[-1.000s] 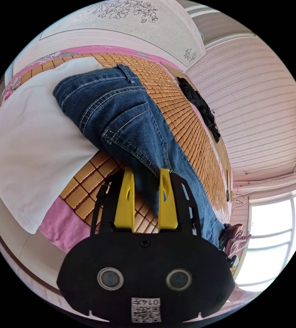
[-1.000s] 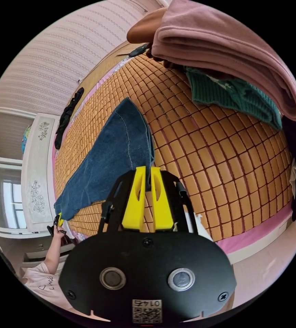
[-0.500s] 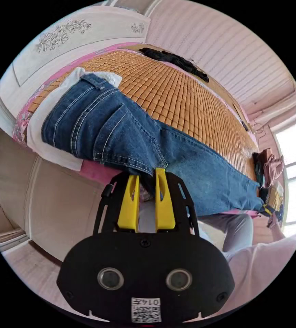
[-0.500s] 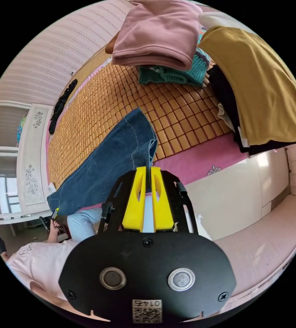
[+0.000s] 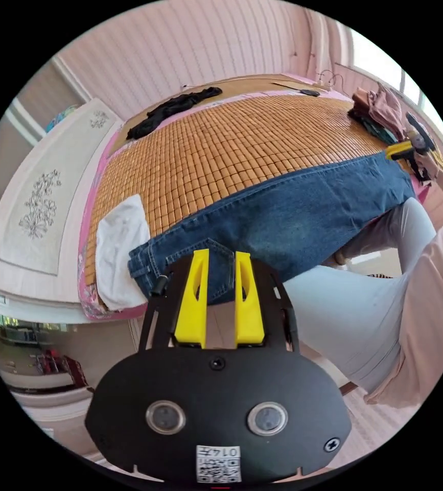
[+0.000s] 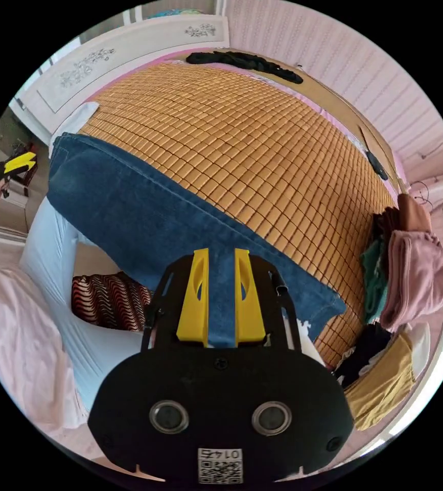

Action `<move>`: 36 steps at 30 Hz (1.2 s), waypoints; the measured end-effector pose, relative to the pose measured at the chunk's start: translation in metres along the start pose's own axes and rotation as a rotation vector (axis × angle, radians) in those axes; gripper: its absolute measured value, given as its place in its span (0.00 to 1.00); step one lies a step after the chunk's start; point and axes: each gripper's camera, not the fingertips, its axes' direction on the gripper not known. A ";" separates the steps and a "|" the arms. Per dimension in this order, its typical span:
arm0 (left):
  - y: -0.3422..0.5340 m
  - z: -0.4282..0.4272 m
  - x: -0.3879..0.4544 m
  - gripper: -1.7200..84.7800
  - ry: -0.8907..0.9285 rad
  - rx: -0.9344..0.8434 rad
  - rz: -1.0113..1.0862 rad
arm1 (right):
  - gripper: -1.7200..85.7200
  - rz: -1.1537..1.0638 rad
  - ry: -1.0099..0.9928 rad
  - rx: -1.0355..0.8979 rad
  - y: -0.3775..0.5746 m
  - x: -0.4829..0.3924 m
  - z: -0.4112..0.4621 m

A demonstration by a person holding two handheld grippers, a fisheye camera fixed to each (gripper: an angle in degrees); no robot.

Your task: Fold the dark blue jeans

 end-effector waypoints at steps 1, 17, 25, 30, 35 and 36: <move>-0.013 0.007 0.009 0.11 -0.004 0.008 0.034 | 0.13 -0.045 -0.024 -0.004 -0.016 -0.012 0.007; -0.205 0.203 0.157 0.07 0.085 -0.353 0.499 | 0.03 -0.223 0.062 -0.243 -0.129 -0.064 0.113; -0.236 0.180 0.154 0.01 0.049 -0.272 0.486 | 0.02 -0.253 -0.005 -0.215 -0.141 -0.031 0.057; -0.270 0.226 0.151 0.01 0.087 -0.333 0.456 | 0.03 -0.197 -0.027 -0.286 -0.167 -0.007 0.076; -0.285 0.277 0.170 0.01 0.058 -0.419 0.481 | 0.04 -0.027 -0.090 -0.252 -0.161 0.017 0.097; -0.291 0.281 0.174 0.01 0.040 -0.441 0.512 | 0.04 0.023 -0.110 -0.220 -0.154 0.025 0.091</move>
